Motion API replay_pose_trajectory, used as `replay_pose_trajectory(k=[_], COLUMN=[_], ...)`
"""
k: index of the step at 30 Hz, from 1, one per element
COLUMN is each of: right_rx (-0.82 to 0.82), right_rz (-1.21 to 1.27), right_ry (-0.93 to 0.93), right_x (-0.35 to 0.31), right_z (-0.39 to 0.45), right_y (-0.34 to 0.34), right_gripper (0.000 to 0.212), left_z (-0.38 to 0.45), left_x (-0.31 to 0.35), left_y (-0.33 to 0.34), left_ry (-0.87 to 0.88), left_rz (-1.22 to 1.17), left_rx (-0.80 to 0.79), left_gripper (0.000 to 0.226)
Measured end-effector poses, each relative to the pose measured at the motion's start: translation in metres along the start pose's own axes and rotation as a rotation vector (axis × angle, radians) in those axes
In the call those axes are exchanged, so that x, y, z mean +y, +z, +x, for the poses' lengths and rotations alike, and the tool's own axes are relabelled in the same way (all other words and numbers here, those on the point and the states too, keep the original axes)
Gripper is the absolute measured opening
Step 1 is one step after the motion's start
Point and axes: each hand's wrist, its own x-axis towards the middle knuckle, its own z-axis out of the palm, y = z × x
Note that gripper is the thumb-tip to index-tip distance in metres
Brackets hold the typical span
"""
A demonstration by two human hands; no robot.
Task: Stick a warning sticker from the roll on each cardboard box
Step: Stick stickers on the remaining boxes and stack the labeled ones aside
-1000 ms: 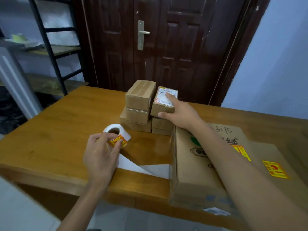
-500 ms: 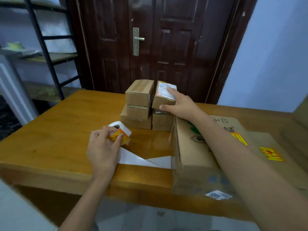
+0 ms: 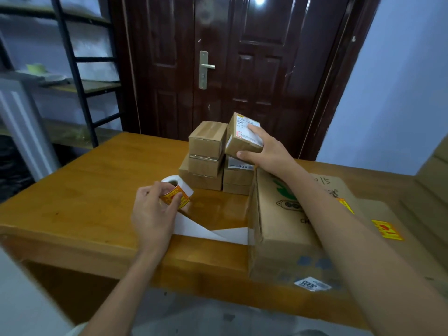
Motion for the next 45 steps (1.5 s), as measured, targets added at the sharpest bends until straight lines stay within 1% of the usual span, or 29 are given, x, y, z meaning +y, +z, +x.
replay_pose_trajectory(k=[4, 9, 11, 15, 18, 22, 24, 28, 30, 33, 35, 38, 40, 42, 43, 45], right_rx=[0.015, 0.104, 0.102, -0.031, -0.169, -0.294, -0.347, -0.372, -0.392, -0.423, -0.358, -0.141, -0.028, 0.044, 0.073, 0.112], right_rz=[0.017, 0.183, 0.197, 0.118, 0.107, -0.026, -0.081, -0.136, -0.164, -0.185, -0.185, -0.312, -0.34, -0.27, -0.213, -0.095], right_ry=[-0.002, 0.029, 0.034, 0.019, -0.005, -0.009, -0.001, 0.035, 0.027, 0.016, -0.009, -0.125, -0.219, -0.276, -0.286, -0.297], right_x=[0.003, 0.0, -0.009, -0.027, -0.029, -0.021, -0.016, -0.017, -0.021, -0.035, -0.052, -0.08, -0.094, -0.106, -0.114, -0.128], right_z=[0.002, 0.003, -0.004, -0.053, -0.108, -0.157, -0.17, -0.18, -0.182, -0.187, -0.19, -0.187, -0.184, -0.182, -0.179, -0.175], right_y=[-0.001, -0.013, -0.029, -0.068, -0.086, -0.095, -0.097, -0.102, -0.108, -0.115, -0.114, -0.094, -0.077, -0.062, -0.054, -0.04], right_gripper=[0.094, 0.099, 0.097, 0.087, 0.087, 0.086, 0.086, 0.085, 0.091, 0.109, 0.11, 0.097, 0.087, 0.074, 0.067, 0.056], left_z=[-0.001, -0.002, -0.001, 0.003, -0.001, -0.004, -0.008, -0.01, -0.003, 0.011, 0.021, 0.036, 0.046, 0.048, 0.046, 0.038], left_x=[-0.001, 0.0, -0.001, -0.005, -0.004, 0.003, 0.014, 0.059, 0.083, 0.121, 0.139, 0.158, 0.17, 0.184, 0.189, 0.197], left_y=[0.001, -0.001, -0.001, 0.0, -0.001, -0.007, -0.015, -0.044, -0.063, -0.09, -0.101, -0.116, -0.127, -0.136, -0.14, -0.143], left_ry=[0.0, -0.004, 0.013, -0.001, 0.013, 0.04, 0.064, 0.112, 0.124, 0.081, 0.062, 0.099, 0.127, 0.133, 0.128, 0.079], left_rz=[0.011, 0.013, 0.012, 0.0, -0.044, -0.118, -0.137, -0.312, -0.425, -0.55, -0.583, -0.524, -0.447, -0.368, -0.369, -0.47], left_rx=[0.007, -0.015, -0.012, -0.018, -0.016, -0.021, 0.014, 0.141, 0.169, 0.099, 0.042, -0.003, -0.065, -0.147, -0.191, -0.286], left_gripper=[0.023, 0.024, 0.025, 0.025, 0.023, 0.022, 0.023, 0.024, 0.025, 0.029, 0.03, 0.03, 0.031, 0.034, 0.035, 0.035])
